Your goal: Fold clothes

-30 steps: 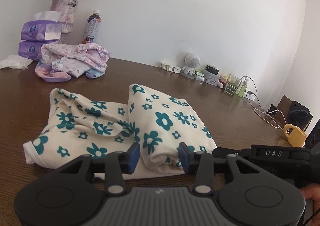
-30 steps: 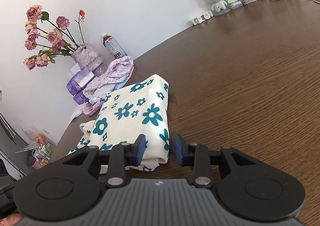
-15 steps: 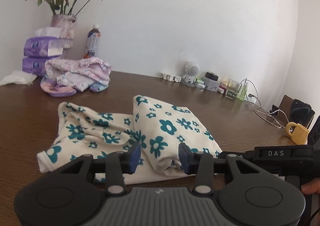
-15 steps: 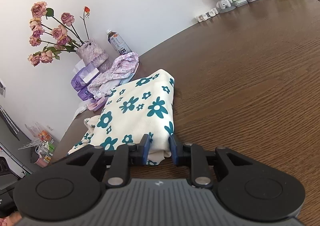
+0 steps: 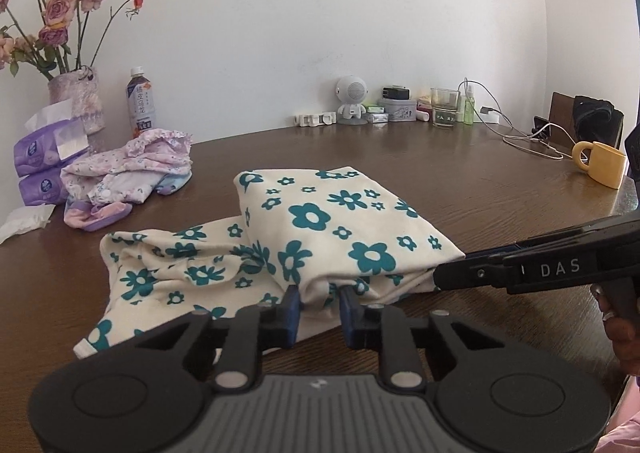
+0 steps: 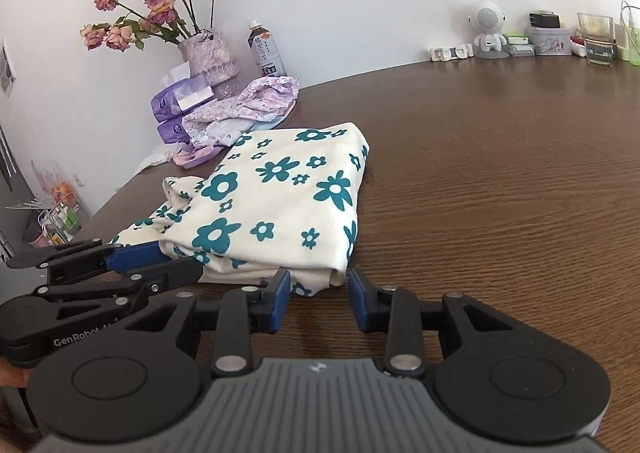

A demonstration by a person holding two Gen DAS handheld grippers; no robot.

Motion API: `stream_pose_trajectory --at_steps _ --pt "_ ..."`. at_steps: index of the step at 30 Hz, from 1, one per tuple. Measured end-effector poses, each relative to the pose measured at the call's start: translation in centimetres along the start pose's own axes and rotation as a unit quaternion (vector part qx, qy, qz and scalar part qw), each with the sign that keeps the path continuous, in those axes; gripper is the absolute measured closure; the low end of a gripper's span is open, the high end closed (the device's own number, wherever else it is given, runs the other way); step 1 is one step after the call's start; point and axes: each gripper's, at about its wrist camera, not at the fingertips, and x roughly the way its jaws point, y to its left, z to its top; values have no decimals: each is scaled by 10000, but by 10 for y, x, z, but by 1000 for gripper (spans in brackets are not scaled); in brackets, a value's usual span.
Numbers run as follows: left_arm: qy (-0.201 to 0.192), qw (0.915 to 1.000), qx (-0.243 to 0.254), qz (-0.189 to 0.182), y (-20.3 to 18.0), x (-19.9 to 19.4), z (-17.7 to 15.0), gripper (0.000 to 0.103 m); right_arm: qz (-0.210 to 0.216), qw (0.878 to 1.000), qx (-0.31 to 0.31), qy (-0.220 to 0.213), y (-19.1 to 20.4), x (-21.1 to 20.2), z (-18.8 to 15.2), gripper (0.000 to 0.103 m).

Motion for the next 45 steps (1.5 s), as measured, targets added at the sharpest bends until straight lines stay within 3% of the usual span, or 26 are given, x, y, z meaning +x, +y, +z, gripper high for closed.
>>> stream_pose_trajectory --at_steps 3,8,18,21,22,25,27,29,33,36,38,39,40,43,45 --pt "32 10000 -69 -49 4 1 2 91 -49 9999 -90 -29 1 2 0 75" --pt "159 9984 -494 -239 17 5 1 95 -131 9996 -239 -77 1 5 0 93" --pt "281 9942 -958 -397 27 8 -3 95 -119 9994 -310 -86 -2 4 0 97" --pt "265 9940 -979 -404 27 7 -2 95 -77 9994 -323 -17 -3 0 0 81" --pt "266 9938 -995 -410 28 7 -2 95 -100 9992 -389 -13 -1 0 -1 64" --pt "270 9928 -1081 -439 30 8 -3 95 -198 9978 -638 -16 5 0 -2 63" --pt "280 9925 -1098 -449 31 9 -3 95 -240 9971 -725 -51 7 2 -2 73" --pt "302 9926 -1089 -447 30 9 -4 95 -242 9975 -657 -103 6 5 0 91" --pt "350 9920 -1117 -479 31 10 -4 93 -177 9975 -675 -125 6 7 2 96" --pt "333 9927 -1021 -555 29 5 -3 80 -75 9986 -530 -12 0 4 3 90" --pt "175 9926 -976 -708 28 -3 2 62 171 9995 -275 -60 -8 -3 8 73" --pt "83 9924 -954 -774 28 -8 5 58 286 9994 -130 -114 -13 -7 11 67" --pt "-60 9925 -936 -787 28 -12 11 56 330 9993 -22 -165 -17 -8 15 62" --pt "-375 9932 -826 -729 31 -16 34 56 383 9985 302 -250 -30 -4 29 62" --pt "-375 9945 -783 -582 34 -5 50 58 392 9978 467 -252 -35 4 37 62"
